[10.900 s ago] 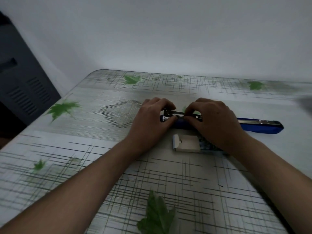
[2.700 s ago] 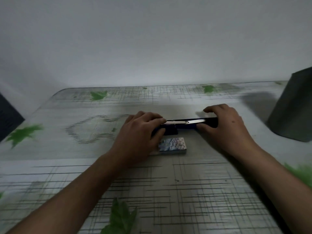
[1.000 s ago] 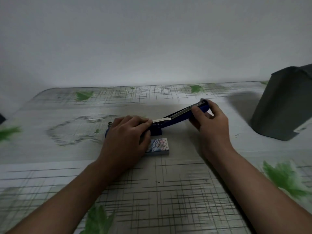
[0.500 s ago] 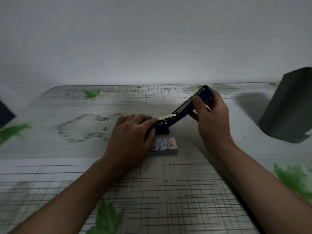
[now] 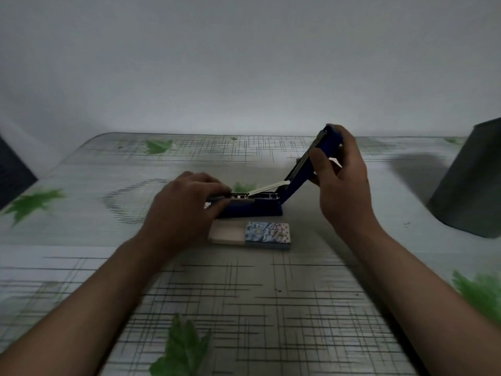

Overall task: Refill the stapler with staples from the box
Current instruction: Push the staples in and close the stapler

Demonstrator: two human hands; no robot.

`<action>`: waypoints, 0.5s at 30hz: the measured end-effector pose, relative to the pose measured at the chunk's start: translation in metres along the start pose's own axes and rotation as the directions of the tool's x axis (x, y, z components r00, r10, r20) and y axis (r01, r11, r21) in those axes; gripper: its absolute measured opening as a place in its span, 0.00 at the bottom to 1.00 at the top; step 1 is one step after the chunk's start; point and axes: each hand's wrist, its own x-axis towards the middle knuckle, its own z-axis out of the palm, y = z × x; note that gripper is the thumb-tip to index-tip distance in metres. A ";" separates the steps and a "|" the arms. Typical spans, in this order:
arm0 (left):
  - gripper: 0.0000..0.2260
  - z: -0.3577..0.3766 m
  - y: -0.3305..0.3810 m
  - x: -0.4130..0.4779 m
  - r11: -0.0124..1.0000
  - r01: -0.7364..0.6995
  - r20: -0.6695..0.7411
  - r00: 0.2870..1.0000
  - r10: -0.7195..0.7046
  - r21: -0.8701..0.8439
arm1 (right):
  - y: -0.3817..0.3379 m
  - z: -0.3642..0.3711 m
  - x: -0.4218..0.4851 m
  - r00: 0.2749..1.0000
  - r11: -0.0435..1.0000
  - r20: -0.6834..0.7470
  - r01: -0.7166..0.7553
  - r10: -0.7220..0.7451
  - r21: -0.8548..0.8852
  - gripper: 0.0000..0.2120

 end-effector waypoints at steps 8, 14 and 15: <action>0.12 0.000 -0.012 0.001 0.993 -0.044 0.032 0.998 0.048 -0.114 | 0.002 0.005 0.004 0.998 0.999 0.044 0.041 -0.041 -0.003 0.17; 0.12 0.004 -0.018 0.001 0.981 -0.071 0.014 0.997 0.075 -0.183 | 0.002 0.005 0.005 0.996 0.999 0.081 0.040 -0.042 0.025 0.18; 0.12 0.005 -0.019 0.001 0.979 -0.066 0.012 0.997 0.070 -0.191 | 0.002 0.005 0.006 0.995 0.999 0.087 0.038 -0.040 0.026 0.18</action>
